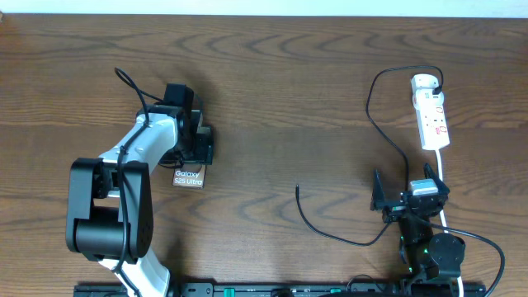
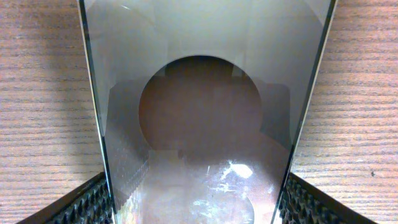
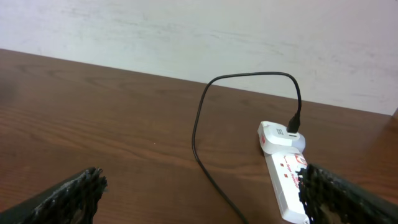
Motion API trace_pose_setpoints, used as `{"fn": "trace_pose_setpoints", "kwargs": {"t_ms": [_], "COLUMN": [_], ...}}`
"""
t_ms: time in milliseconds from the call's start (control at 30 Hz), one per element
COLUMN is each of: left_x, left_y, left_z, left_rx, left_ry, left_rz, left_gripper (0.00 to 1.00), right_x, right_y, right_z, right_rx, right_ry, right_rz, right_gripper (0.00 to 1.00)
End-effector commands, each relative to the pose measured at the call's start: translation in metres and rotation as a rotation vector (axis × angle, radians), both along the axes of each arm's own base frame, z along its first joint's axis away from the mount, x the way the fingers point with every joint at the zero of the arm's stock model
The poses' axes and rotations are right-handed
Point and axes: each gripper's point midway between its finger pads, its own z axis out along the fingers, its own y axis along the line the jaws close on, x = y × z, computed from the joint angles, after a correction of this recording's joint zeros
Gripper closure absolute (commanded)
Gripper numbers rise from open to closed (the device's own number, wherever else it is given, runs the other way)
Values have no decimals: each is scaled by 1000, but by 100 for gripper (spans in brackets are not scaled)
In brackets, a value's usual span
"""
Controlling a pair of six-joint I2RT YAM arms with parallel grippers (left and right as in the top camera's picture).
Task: Plug charger to phone and switch on socket
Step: 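Close the left gripper on the phone's top end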
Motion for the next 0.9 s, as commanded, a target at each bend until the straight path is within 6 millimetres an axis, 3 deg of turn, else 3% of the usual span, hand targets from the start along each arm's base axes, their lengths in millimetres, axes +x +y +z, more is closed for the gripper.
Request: {"fn": "trace_pose_setpoints", "kwargs": {"t_ms": [0, 367, 867], "left_x": [-11, -11, -11], "left_y": [-3, -3, -3], "left_z": [-9, -9, -9], "left_rx": [-17, -17, -17], "left_ry": [38, 38, 38], "left_rz": [-6, -6, -6], "left_gripper": [20, 29, 29], "right_x": [0, 0, 0], "right_y": [1, 1, 1], "right_z": [-2, -2, -2], "right_rx": [-7, -7, -7], "right_ry": [5, 5, 5], "right_rz": [5, 5, 5], "right_gripper": [1, 1, 1]}}
